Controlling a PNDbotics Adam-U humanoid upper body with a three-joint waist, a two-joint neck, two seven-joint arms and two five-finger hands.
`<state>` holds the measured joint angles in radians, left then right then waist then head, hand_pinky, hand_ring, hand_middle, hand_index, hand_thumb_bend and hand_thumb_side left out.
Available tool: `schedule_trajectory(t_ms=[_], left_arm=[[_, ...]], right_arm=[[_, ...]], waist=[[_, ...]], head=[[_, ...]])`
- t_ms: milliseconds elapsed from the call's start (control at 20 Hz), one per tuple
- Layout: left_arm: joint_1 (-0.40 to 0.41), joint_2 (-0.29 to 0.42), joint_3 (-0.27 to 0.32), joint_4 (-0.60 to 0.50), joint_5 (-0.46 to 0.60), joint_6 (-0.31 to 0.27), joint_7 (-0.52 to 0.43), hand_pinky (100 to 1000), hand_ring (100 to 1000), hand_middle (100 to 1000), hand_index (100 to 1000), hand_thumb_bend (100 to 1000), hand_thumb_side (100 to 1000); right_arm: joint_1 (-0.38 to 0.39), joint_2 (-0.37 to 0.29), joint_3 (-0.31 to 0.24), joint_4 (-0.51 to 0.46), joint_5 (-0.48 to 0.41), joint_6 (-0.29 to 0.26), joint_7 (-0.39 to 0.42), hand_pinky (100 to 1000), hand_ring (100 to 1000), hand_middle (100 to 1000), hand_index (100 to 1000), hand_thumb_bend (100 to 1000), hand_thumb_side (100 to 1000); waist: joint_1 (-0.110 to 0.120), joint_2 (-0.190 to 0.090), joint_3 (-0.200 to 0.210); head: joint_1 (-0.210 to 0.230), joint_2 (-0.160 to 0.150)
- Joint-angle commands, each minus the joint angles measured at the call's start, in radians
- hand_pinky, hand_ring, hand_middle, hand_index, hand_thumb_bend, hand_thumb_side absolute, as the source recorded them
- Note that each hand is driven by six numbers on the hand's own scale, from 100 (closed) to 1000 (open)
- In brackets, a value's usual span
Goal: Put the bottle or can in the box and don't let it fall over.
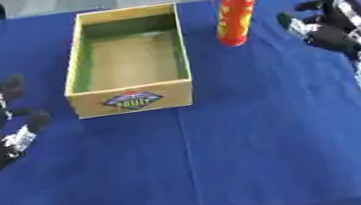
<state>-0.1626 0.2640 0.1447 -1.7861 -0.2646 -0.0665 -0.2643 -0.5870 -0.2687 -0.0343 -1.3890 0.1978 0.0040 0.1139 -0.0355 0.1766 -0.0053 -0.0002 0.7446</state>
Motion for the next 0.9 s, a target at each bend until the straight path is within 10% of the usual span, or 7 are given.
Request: schedule_trajectory(t_ms=[50, 900], left_arm=[[-0.012, 0.005, -0.003, -0.015, 0.004, -0.001, -0.003, 760, 914, 933, 928, 701, 693], [-0.012, 0.002, -0.008, -0.014, 0.008, -0.004, -0.01, 760, 913, 931, 928, 698, 695]], right_arm=[[-0.036, -0.018, 0.007, 0.025, -0.024, 0.003, -0.01, 724, 846, 841, 937, 454, 428], [-0.148, 0.013, 0.028, 0.212, -0.004, 0.003, -0.058, 767, 885, 889, 953, 488, 436]], waist=[[0.004, -0.024, 0.002], [0.009, -0.028, 0.018]], head=[[-0.005, -0.002], [-0.024, 0.002]])
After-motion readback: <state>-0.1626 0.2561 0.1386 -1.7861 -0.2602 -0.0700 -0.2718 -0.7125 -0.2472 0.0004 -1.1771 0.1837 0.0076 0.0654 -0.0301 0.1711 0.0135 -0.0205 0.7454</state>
